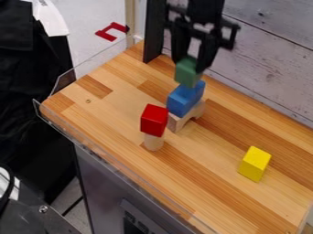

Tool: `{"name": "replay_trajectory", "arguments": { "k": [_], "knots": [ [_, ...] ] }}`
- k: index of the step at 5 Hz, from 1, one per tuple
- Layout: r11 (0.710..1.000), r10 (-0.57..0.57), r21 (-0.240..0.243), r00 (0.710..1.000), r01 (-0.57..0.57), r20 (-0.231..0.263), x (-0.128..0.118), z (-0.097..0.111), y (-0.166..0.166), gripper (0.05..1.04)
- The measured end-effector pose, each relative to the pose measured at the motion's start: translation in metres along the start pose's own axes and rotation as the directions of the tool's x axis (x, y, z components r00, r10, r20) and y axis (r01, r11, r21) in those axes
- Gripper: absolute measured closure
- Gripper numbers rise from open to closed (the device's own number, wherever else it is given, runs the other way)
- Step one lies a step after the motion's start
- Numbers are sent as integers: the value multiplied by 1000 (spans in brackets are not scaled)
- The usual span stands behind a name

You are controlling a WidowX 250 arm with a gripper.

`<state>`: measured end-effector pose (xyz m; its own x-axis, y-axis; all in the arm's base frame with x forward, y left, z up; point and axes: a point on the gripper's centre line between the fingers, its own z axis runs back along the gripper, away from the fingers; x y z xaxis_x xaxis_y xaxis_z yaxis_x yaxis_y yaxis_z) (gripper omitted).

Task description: Put the green cube on top of blue block

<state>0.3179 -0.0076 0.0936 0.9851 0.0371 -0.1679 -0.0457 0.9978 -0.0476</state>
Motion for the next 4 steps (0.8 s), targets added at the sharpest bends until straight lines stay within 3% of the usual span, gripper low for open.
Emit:
{"name": "replay_trajectory", "arguments": {
  "k": [1, 2, 3, 4],
  "knots": [
    [1000, 4, -30, 999, -6, -39, 6, -13, 1, 580],
    [999, 7, -39, 999, -8, -37, 8, -13, 4, 570],
    [998, 21, -53, 999, -22, -34, 8, -15, 8, 497],
    [996, 65, -62, 997, -68, -42, 1, -19, 14, 202]
  ]
}}
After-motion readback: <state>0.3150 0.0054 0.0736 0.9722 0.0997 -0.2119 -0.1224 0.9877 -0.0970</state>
